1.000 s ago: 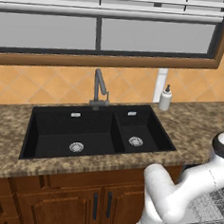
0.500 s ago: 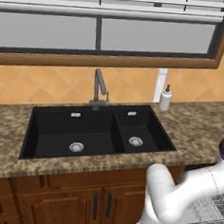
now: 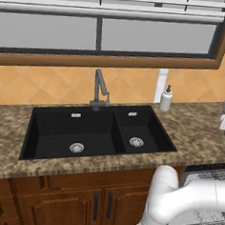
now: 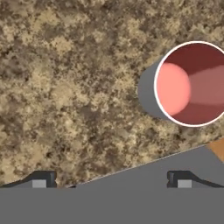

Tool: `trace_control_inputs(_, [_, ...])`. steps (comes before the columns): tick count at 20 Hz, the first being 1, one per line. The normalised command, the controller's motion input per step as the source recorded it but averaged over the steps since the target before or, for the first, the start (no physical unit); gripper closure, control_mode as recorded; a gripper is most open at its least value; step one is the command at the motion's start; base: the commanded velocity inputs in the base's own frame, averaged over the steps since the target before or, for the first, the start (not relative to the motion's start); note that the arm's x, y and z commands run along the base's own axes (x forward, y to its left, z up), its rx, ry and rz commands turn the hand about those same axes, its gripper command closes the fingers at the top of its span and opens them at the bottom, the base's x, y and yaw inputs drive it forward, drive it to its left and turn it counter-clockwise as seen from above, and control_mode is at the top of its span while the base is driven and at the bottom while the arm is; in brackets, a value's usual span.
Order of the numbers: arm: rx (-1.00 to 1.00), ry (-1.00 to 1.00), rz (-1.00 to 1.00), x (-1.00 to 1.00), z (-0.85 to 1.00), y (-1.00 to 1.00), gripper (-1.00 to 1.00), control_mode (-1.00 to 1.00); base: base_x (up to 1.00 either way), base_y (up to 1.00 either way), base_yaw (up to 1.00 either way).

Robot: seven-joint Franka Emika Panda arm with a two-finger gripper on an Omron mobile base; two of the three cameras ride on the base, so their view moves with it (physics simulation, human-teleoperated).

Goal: Pick up the cup and bowl from the counter, place them in the dishwasher, and close the dishwasher door.

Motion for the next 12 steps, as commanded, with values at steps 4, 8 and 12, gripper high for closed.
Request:
trace_control_inputs(4, [-0.05,0.00,0.00,0.26,-0.15,-0.13,-1.00,-1.00,0.00,0.00,0.00])
trace_control_inputs(8, [-0.01,0.00,0.01,0.27,-0.01,-0.03,-1.00,-1.00,0.00,0.00,0.00])
trace_control_inputs(12, [-0.01,0.00,0.05,0.21,0.00,-0.12,-1.00,-1.00,0.00,0.00,0.00])
